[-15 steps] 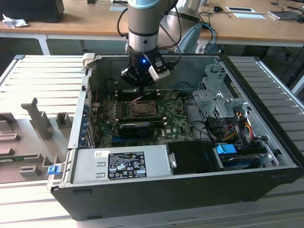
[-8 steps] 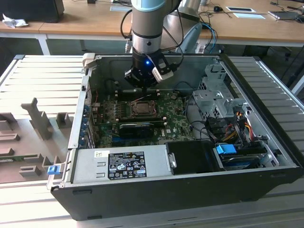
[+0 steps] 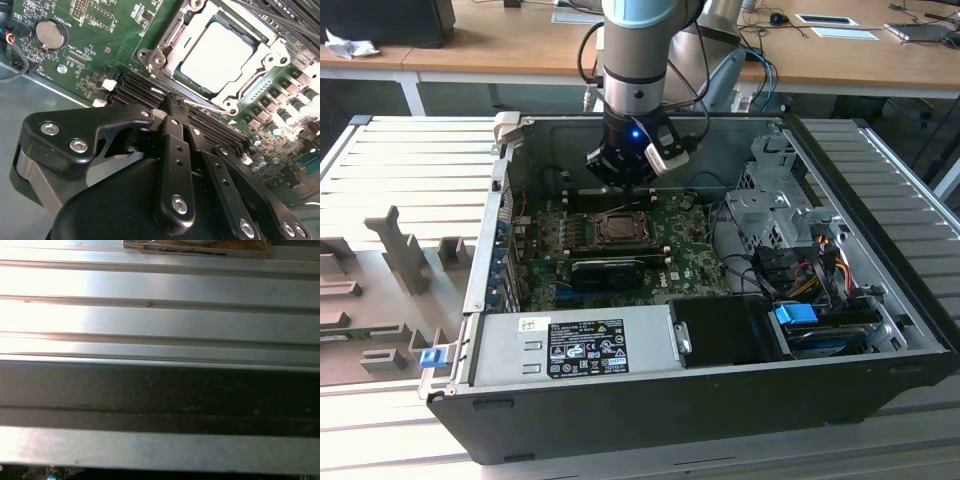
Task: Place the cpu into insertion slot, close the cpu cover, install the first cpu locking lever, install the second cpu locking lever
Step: 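Install the first cpu locking lever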
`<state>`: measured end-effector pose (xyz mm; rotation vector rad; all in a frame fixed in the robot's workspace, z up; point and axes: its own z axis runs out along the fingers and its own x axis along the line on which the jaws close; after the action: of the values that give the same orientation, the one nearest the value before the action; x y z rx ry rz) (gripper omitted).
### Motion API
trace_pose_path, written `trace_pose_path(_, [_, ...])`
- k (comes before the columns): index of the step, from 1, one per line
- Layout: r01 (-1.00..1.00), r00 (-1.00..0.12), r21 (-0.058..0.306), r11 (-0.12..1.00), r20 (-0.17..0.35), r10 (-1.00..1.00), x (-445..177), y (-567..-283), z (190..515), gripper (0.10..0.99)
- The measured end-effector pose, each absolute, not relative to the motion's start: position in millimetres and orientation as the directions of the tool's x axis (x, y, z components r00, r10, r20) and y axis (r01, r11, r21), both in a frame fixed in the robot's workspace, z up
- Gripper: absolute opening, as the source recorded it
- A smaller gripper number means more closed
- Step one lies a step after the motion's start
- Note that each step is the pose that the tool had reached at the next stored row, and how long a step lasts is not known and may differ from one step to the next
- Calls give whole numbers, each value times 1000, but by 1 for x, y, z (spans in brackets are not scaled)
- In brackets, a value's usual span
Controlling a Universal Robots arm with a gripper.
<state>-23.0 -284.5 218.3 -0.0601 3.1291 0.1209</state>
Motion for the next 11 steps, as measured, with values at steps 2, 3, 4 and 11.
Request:
trace_pose_path(2, [-40,-999,77,996,-11,-39,-22,-284,217,106])
trace_pose_path(3, [-40,-999,77,996,-11,-39,-22,-285,217,106])
trace_pose_path(4, [-40,-999,77,996,-11,-39,-22,-285,216,106])
trace_pose_path(11, [-47,-999,77,996,-11,-46,-21,-286,215,106])
